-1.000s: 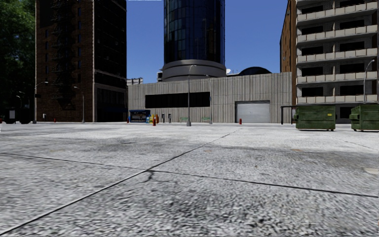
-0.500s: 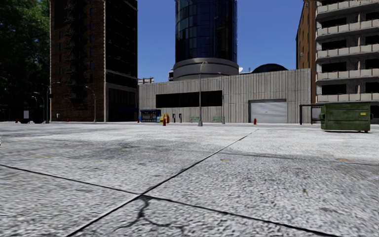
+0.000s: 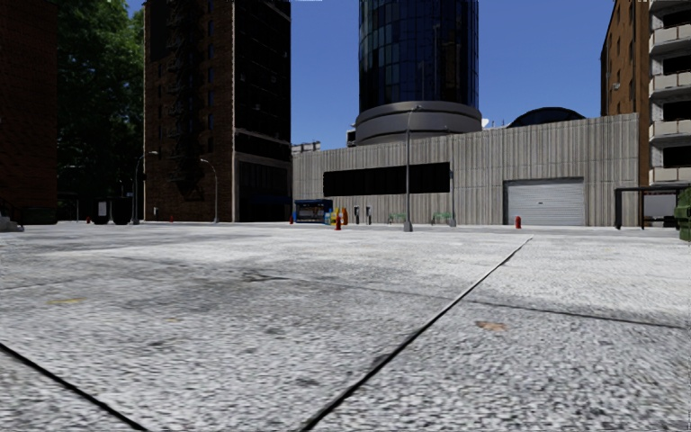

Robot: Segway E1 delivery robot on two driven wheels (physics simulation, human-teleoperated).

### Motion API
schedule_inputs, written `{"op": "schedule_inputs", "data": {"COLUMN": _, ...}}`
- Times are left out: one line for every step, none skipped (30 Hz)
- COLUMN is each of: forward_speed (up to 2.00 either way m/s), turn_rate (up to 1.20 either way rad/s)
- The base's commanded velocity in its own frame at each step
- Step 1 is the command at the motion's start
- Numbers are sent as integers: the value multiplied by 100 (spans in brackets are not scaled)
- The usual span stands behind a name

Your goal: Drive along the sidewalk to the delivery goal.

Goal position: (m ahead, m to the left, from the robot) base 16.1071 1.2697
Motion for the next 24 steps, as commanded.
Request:
{"op": "schedule_inputs", "data": {"forward_speed": 200, "turn_rate": 37}}
{"op": "schedule_inputs", "data": {"forward_speed": 200, "turn_rate": 37}}
{"op": "schedule_inputs", "data": {"forward_speed": 200, "turn_rate": 37}}
{"op": "schedule_inputs", "data": {"forward_speed": 200, "turn_rate": 37}}
{"op": "schedule_inputs", "data": {"forward_speed": 200, "turn_rate": 37}}
{"op": "schedule_inputs", "data": {"forward_speed": 200, "turn_rate": 37}}
{"op": "schedule_inputs", "data": {"forward_speed": 200, "turn_rate": 37}}
{"op": "schedule_inputs", "data": {"forward_speed": 200, "turn_rate": 37}}
{"op": "schedule_inputs", "data": {"forward_speed": 200, "turn_rate": 37}}
{"op": "schedule_inputs", "data": {"forward_speed": 200, "turn_rate": 37}}
{"op": "schedule_inputs", "data": {"forward_speed": 200, "turn_rate": 37}}
{"op": "schedule_inputs", "data": {"forward_speed": 200, "turn_rate": 37}}
{"op": "schedule_inputs", "data": {"forward_speed": 200, "turn_rate": 37}}
{"op": "schedule_inputs", "data": {"forward_speed": 200, "turn_rate": 37}}
{"op": "schedule_inputs", "data": {"forward_speed": 200, "turn_rate": 37}}
{"op": "schedule_inputs", "data": {"forward_speed": 200, "turn_rate": 37}}
{"op": "schedule_inputs", "data": {"forward_speed": 200, "turn_rate": 37}}
{"op": "schedule_inputs", "data": {"forward_speed": 200, "turn_rate": 32}}
{"op": "schedule_inputs", "data": {"forward_speed": 200, "turn_rate": 24}}
{"op": "schedule_inputs", "data": {"forward_speed": 200, "turn_rate": 21}}
{"op": "schedule_inputs", "data": {"forward_speed": 200, "turn_rate": 21}}
{"op": "schedule_inputs", "data": {"forward_speed": 200, "turn_rate": 14}}
{"op": "schedule_inputs", "data": {"forward_speed": 200, "turn_rate": 0}}
{"op": "schedule_inputs", "data": {"forward_speed": 200, "turn_rate": 0}}
